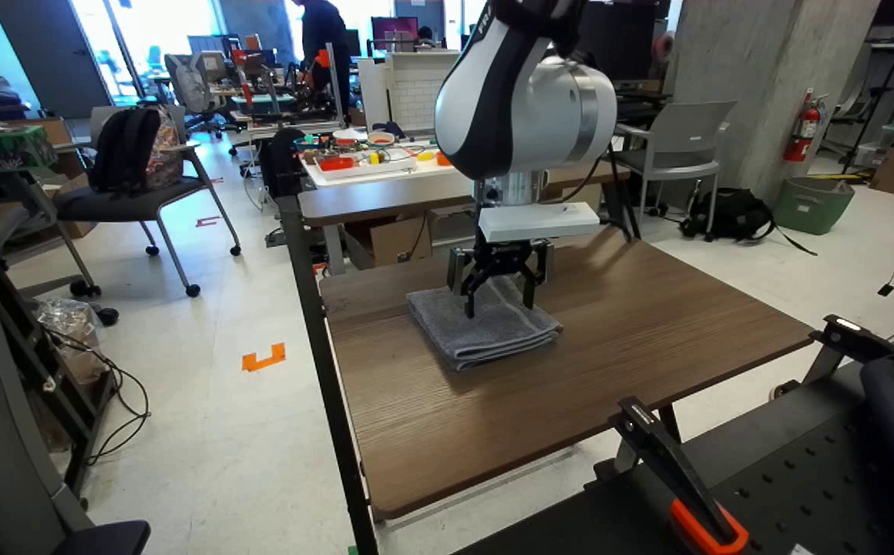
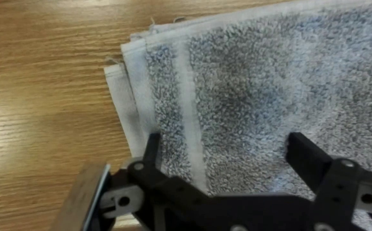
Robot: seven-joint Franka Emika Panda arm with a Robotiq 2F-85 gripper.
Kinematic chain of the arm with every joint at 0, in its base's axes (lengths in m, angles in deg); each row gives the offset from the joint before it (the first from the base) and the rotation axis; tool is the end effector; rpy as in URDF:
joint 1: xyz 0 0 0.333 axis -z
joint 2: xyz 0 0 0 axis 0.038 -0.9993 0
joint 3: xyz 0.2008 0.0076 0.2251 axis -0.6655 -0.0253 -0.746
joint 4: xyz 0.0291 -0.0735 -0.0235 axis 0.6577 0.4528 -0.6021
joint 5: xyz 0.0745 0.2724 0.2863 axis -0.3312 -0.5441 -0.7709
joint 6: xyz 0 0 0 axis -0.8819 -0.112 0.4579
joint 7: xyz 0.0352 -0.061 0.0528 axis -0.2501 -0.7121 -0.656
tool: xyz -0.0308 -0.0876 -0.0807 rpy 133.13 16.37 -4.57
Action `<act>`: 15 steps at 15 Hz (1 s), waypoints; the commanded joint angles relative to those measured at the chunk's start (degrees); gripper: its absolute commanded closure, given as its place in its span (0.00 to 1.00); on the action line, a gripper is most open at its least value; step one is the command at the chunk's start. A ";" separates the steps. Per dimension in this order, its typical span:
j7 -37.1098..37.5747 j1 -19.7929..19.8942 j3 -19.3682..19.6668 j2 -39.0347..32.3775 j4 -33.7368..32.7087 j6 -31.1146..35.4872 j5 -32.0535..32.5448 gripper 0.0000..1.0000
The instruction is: Move the grey towel to the right
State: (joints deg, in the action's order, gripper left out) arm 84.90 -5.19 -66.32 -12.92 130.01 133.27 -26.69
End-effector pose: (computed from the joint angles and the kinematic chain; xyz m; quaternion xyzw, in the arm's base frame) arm 0.6427 0.1011 0.0196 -0.9990 0.0298 0.0279 0.0153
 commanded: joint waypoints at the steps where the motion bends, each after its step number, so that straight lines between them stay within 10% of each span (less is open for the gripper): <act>1: -1.21 0.28 0.41 -3.12 -4.79 -2.32 0.12 0.00; 15: -0.59 6.84 3.96 -8.83 -16.12 -10.88 -0.47 0.00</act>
State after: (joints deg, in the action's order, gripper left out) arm 84.85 0.11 -63.43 -18.29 118.68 123.93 -26.73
